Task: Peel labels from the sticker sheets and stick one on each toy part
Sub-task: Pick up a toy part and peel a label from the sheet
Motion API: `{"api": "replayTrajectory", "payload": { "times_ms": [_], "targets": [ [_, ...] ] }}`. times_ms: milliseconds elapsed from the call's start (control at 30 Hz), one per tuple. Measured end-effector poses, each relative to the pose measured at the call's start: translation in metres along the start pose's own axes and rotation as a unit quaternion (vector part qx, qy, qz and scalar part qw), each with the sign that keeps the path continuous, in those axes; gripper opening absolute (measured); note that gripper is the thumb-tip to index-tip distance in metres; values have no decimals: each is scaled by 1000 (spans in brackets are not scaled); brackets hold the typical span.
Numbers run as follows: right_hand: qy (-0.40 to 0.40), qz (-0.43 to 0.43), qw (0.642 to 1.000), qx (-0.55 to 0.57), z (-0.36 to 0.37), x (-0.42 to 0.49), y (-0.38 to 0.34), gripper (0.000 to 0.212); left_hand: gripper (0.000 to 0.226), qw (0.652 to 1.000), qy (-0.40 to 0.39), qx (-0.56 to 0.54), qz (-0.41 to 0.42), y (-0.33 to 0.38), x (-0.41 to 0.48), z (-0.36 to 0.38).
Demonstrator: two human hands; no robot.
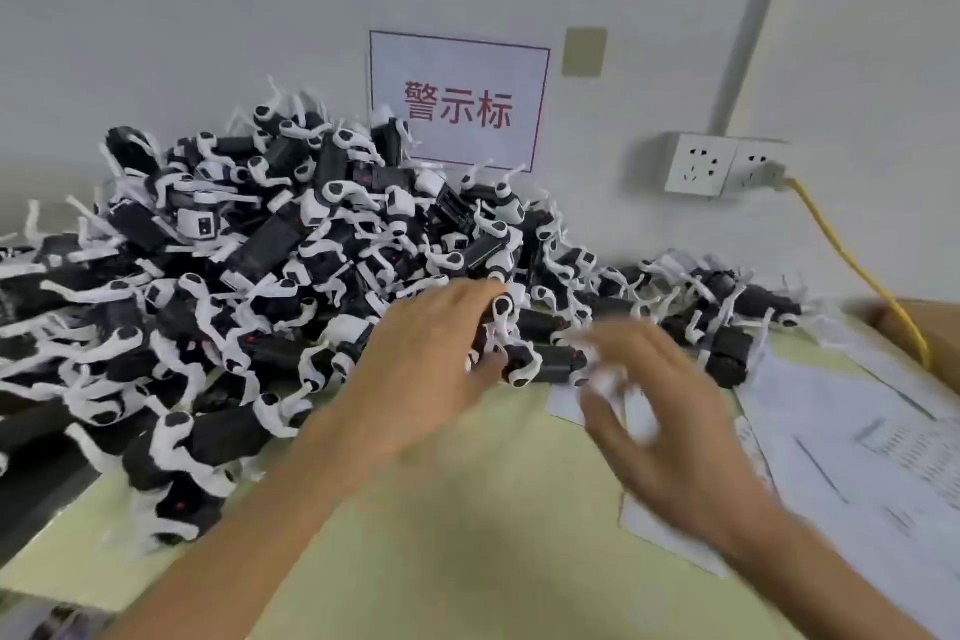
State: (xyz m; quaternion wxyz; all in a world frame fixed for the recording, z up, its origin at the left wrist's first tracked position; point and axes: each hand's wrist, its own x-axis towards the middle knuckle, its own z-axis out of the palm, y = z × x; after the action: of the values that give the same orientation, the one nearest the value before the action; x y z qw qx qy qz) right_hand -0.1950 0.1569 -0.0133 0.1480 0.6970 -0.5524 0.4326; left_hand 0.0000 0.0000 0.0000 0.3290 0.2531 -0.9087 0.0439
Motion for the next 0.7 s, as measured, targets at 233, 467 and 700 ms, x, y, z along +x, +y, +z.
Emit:
{"api": "replayTrajectory", "payload": {
  "times_ms": [233, 467, 700],
  "targets": [
    [-282, 182, 941, -55, 90, 113, 54, 88, 51, 965, -213, 101, -111, -37, 60, 58],
    [-169, 159, 972, -27, 107, 97, 59, 54, 50, 984, -120, 120, -53, -46, 57, 63],
    [10, 88, 994, 60, 32, 114, 32, 56, 39, 889, -129, -421, -125, -19, 76, 10]
  ]
}}
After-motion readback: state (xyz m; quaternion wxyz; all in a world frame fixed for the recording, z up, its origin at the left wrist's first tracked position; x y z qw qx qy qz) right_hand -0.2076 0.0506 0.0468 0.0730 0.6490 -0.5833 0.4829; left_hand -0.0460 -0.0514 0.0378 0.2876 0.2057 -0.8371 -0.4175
